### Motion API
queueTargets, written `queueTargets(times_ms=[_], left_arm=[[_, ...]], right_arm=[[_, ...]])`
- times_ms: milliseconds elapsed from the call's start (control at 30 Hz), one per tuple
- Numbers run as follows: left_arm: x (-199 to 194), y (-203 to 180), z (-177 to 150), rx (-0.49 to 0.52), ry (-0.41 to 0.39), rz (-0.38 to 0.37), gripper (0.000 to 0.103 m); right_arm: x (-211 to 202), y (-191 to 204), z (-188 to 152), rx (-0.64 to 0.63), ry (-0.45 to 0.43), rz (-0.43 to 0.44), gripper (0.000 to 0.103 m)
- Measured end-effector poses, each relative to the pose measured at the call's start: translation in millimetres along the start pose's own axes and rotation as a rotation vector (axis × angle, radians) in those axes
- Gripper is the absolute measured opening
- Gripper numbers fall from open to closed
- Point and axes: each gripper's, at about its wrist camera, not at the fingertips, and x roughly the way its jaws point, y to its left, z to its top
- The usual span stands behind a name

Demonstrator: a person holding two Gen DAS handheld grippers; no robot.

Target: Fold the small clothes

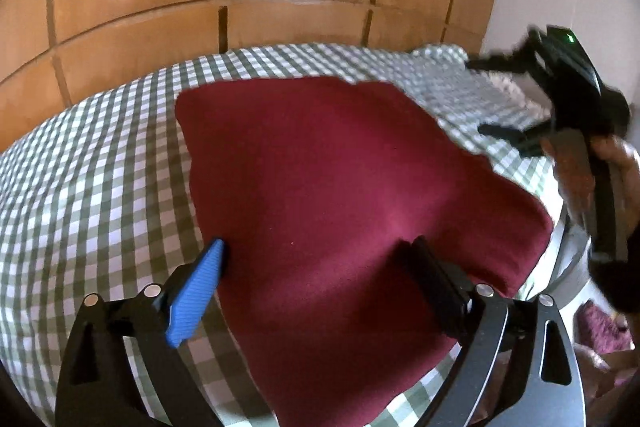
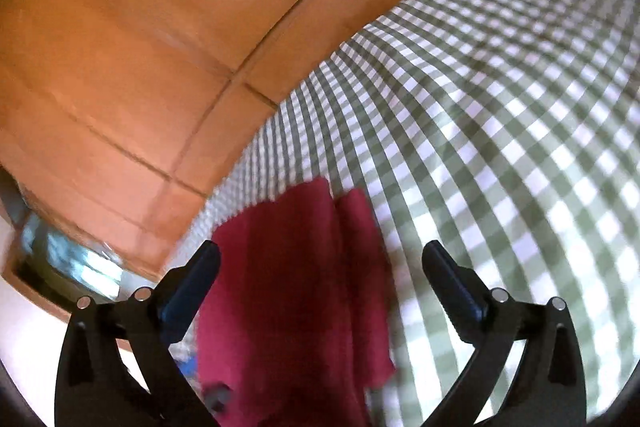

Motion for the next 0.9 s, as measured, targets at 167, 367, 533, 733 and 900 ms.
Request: queueTargets(times_ms=[167,367,533,733,900], left_arm=[[-27,19,6,-0.078,-0.152,0.042,0.092],[-20,54,4,-0.233,-0.128,0.134,0.092],[-1,51,-2,-0.224,-0.064,0.085,0.093],[2,18,10,-0.081,-0.062,0.129,0.093],[18,-8,4,0.075,-0.042,0.229,0.093]], right_arm=[[-16,32,-41,-0.124,0.072,0.001,0.100],[-3,50,-82,-0.116,0.267,0.180,0.070],[42,30,-91,0.022,0.363,0.135,0.038],[9,53,-69,-0.138,0.192,0.121,0.009],[13,44,-77,-0.205,0.243,0.027,0.015]])
